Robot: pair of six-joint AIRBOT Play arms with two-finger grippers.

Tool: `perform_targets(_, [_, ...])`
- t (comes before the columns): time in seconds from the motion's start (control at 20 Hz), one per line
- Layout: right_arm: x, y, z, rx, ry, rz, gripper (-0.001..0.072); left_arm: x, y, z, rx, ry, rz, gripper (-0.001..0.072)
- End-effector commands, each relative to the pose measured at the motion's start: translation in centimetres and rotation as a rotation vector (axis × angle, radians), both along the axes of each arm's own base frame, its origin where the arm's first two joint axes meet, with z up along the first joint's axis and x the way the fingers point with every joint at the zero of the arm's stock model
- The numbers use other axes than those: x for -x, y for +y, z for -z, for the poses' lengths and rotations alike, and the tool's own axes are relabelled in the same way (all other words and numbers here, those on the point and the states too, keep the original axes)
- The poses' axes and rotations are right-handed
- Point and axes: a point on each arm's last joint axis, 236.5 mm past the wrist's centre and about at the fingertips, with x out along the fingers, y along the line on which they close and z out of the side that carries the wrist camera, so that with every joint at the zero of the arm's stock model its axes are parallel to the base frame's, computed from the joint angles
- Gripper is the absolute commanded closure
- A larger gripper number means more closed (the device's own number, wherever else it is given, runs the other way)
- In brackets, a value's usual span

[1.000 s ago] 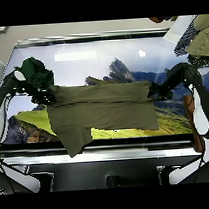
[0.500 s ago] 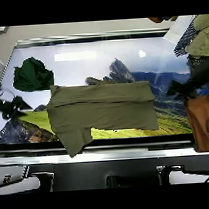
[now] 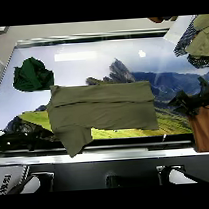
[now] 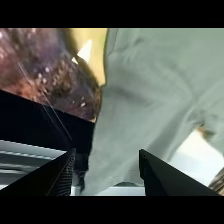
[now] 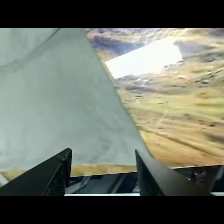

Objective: Fold the clothes and pants, and hang the long-sleeved shirts on hangers.

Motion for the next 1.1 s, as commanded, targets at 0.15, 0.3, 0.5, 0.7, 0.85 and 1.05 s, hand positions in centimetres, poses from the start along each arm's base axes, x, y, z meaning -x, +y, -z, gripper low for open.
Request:
perform_targets(0.15, [-0.3, 1.2, -0.9, -0.062, -0.032, 0.016, 0.0237, 0.3, -4.1, 2.8, -0.015, -0.031, 0.035, 0.0245])
perform_targets(0.3, [-0.4, 1.4, -1.1, -0.071, -0.034, 0.02, 0.0237, 0.5, -5.3, 3.8, -0.024, -0.005, 0.06, 0.0246])
perform_targets(0.5, [-0.4, 1.8, -1.3, -0.093, -0.035, 0.017, 0.0238, 1.1, -6.0, 4.7, -0.022, 0.034, 0.082, 0.0355])
perform_targets(0.7, [-0.1, 2.2, -1.4, -0.104, -0.031, -0.003, 0.0373, 1.0, -6.1, 4.4, -0.016, 0.028, 0.08, 0.0692])
perform_targets(0.85, [1.4, 0.7, 0.1, -0.017, 0.011, -0.077, 0.0344, 1.0, -6.1, 4.4, -0.014, 0.03, 0.083, 0.0692])
perform_targets(1.05, [3.6, 1.4, 4.2, -0.066, 0.131, -0.094, 0.0257, 1.0, -6.2, 4.3, -0.013, 0.026, 0.084, 0.0693])
